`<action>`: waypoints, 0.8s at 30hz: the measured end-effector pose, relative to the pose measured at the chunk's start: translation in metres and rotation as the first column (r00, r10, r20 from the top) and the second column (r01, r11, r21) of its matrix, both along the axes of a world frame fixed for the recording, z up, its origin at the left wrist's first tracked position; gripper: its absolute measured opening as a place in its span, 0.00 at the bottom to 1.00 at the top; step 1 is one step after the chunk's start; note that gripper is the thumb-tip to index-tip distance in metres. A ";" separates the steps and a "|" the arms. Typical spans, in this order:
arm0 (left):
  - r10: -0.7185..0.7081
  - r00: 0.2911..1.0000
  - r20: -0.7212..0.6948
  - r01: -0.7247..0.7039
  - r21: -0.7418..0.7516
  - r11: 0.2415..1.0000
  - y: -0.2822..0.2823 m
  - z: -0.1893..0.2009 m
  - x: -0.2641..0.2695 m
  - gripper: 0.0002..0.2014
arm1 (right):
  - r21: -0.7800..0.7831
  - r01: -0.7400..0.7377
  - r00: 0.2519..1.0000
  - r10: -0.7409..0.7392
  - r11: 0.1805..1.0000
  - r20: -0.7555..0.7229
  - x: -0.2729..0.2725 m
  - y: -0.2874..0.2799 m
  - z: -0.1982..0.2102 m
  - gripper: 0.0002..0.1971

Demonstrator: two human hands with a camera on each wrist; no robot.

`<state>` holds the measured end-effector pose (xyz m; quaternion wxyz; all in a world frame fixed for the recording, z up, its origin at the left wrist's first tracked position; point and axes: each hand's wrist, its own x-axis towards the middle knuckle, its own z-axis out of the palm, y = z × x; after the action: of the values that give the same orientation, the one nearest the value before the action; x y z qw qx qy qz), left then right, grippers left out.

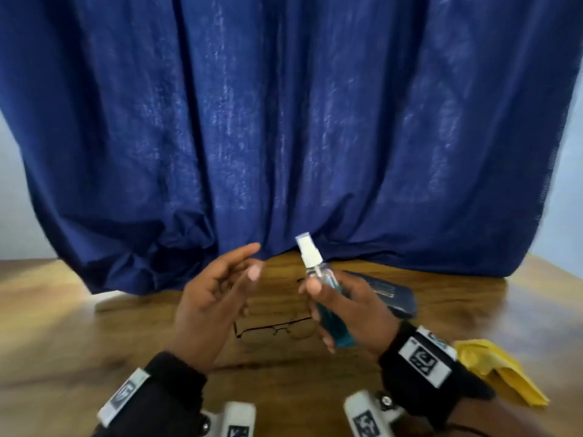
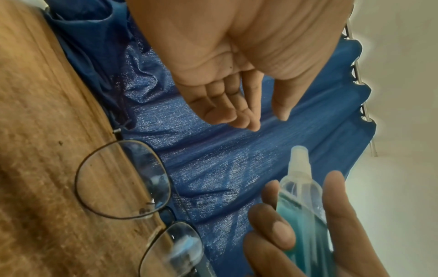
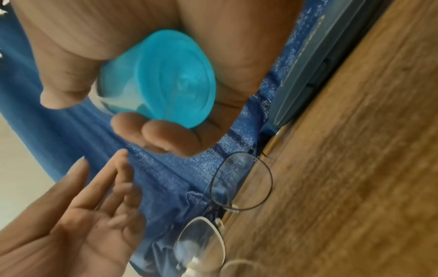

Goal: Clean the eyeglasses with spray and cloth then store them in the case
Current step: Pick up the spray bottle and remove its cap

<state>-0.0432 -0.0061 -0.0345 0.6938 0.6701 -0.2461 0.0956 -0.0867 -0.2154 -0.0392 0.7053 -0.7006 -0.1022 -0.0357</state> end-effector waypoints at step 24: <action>-0.221 0.952 -0.209 0.169 -0.243 0.955 -0.011 0.000 -0.012 0.18 | -0.030 -0.311 0.941 0.303 0.950 -0.148 -0.021 0.021 -0.005 0.11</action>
<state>-0.0551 -0.0173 -0.0343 0.7944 0.5672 -0.2157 -0.0266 -0.1073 -0.1949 -0.0446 0.6888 -0.6954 -0.1609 0.1271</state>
